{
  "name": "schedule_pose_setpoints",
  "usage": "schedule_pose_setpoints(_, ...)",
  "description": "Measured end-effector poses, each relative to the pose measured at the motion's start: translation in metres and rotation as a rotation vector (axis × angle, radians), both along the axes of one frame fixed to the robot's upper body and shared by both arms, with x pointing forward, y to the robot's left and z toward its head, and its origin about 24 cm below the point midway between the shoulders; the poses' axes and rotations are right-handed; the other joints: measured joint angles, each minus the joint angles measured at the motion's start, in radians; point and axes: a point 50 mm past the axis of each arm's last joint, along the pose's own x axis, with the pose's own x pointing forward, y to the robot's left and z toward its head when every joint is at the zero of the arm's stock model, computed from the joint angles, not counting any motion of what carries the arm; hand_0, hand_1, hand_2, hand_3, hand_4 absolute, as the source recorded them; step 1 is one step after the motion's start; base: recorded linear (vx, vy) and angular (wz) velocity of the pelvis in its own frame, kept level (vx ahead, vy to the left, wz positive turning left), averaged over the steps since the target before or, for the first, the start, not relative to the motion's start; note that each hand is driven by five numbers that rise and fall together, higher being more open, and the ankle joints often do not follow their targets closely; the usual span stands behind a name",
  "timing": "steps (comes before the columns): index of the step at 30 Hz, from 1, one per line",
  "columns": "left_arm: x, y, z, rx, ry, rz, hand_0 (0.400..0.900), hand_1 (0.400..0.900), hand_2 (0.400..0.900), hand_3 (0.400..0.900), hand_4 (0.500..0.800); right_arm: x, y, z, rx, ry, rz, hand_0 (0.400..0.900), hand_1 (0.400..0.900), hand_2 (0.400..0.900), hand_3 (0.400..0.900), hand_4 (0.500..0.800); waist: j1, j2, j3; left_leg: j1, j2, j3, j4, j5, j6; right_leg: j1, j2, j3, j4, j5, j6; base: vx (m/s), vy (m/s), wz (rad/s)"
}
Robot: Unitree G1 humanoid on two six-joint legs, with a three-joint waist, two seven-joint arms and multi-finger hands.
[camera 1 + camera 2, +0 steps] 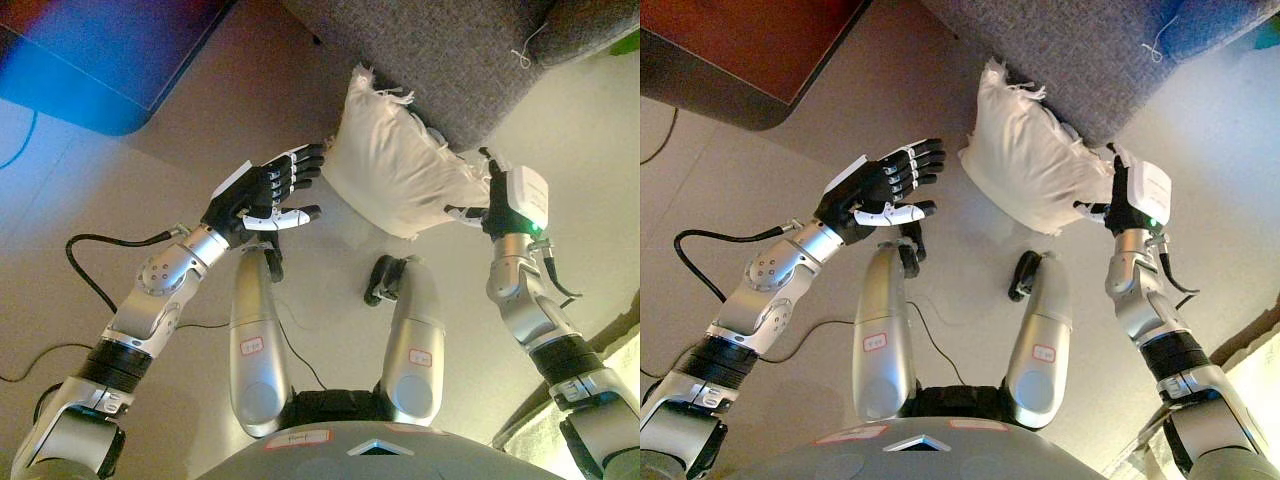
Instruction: Pick up the pillow and put it on the sofa.
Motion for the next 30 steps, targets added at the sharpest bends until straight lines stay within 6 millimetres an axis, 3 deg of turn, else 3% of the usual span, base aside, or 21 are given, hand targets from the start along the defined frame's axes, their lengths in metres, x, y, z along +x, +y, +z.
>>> schedule_pose_setpoints(6, -0.006, 0.001, -0.005, 0.001, 0.023, 0.000, 0.900, 0.900, 0.900, 0.900, 0.800, -0.003, -0.010, -0.002, -0.065, -0.003, -0.093, 0.900, 0.900, 0.900, 0.900, 0.800, 0.000, 0.012, 0.010, -0.072, 0.001, -0.008, 0.104, -0.027, 0.006, -0.067, -0.018, 0.024, 0.103, -0.035, 0.000, -0.01, -0.006, 0.03)
schedule_pose_setpoints(10, -0.011, -0.005, 0.002, -0.016, -0.003, -0.043, 0.900, 0.900, 0.900, 0.900, 0.800, -0.003, -0.011, -0.003, -0.065, 0.007, -0.099, 0.900, 0.900, 0.900, 0.900, 0.800, 0.001, 0.018, 0.013, -0.109, -0.001, -0.014, 0.152, -0.035, 0.008, -0.100, -0.030, 0.035, 0.154, -0.051, -0.002, 0.00, -0.008, 0.06)
schedule_pose_setpoints(19, -0.013, -0.007, 0.005, -0.018, -0.004, -0.067, 0.900, 0.900, 0.900, 0.900, 0.800, -0.001, -0.013, -0.009, 0.023, 0.120, -0.091, 0.900, 0.900, 0.900, 0.900, 0.800, 0.011, 0.027, 0.018, -0.204, -0.006, -0.032, 0.291, -0.066, 0.018, -0.177, -0.062, 0.053, 0.274, -0.093, 0.001, 0.02, -0.018, 0.10)
schedule_pose_setpoints(21, -0.015, -0.007, 0.001, -0.019, 0.014, -0.068, 0.900, 0.900, 0.900, 0.900, 0.800, 0.000, -0.015, -0.009, 0.033, 0.125, -0.105, 0.900, 0.900, 0.900, 0.900, 0.800, 0.014, 0.033, 0.019, -0.221, -0.009, -0.041, 0.377, -0.127, 0.024, -0.178, -0.064, 0.068, 0.328, -0.122, 0.020, 0.03, -0.021, 0.12)
schedule_pose_setpoints(24, -0.012, -0.009, 0.007, -0.017, -0.003, -0.075, 0.900, 0.900, 0.900, 0.900, 0.800, 0.005, -0.020, -0.008, 0.027, 0.133, -0.138, 0.900, 0.900, 0.900, 0.900, 0.800, 0.013, 0.032, 0.020, -0.249, -0.017, -0.037, 0.384, -0.131, 0.025, -0.197, -0.067, 0.074, 0.341, -0.128, 0.020, 0.03, -0.019, 0.11)
schedule_pose_setpoints(25, -0.012, -0.009, 0.007, -0.021, -0.001, -0.078, 0.900, 0.900, 0.900, 0.900, 0.800, 0.007, -0.024, -0.007, 0.022, 0.140, -0.150, 0.900, 0.900, 0.900, 0.900, 0.800, 0.012, 0.033, 0.020, -0.257, -0.021, -0.039, 0.467, -0.174, 0.027, -0.199, -0.085, 0.081, 0.353, -0.131, 0.016, 0.01, -0.019, 0.13)
schedule_pose_setpoints(26, -0.014, -0.009, 0.005, -0.025, 0.009, -0.085, 0.900, 0.900, 0.900, 0.900, 0.800, 0.009, -0.028, -0.005, 0.017, 0.146, -0.164, 0.900, 0.900, 0.900, 0.900, 0.800, 0.020, 0.039, 0.018, -0.235, -0.023, -0.031, 0.564, -0.278, 0.046, -0.202, -0.087, 0.083, 0.381, -0.142, 0.026, 0.01, -0.016, 0.16)
schedule_pose_setpoints(27, -0.012, -0.011, 0.007, -0.021, 0.008, -0.096, 0.900, 0.900, 0.900, 0.900, 0.800, 0.013, -0.033, -0.003, 0.013, 0.149, -0.187, 0.900, 0.900, 0.900, 0.900, 0.800, 0.028, 0.045, 0.021, -0.248, -0.025, -0.041, 0.590, -0.306, 0.052, -0.210, -0.089, 0.090, 0.408, -0.151, 0.034, 0.00, -0.009, 0.14)
schedule_pose_setpoints(30, -0.008, -0.013, 0.013, -0.016, -0.008, -0.110, 0.900, 0.900, 0.900, 0.900, 0.800, 0.023, -0.043, 0.002, 0.022, 0.160, -0.245, 0.900, 0.900, 0.900, 0.900, 0.800, 0.033, 0.046, 0.022, -0.276, -0.036, -0.047, 0.619, -0.306, 0.056, -0.223, -0.105, 0.088, 0.442, -0.167, 0.034, 0.01, 0.001, 0.12)
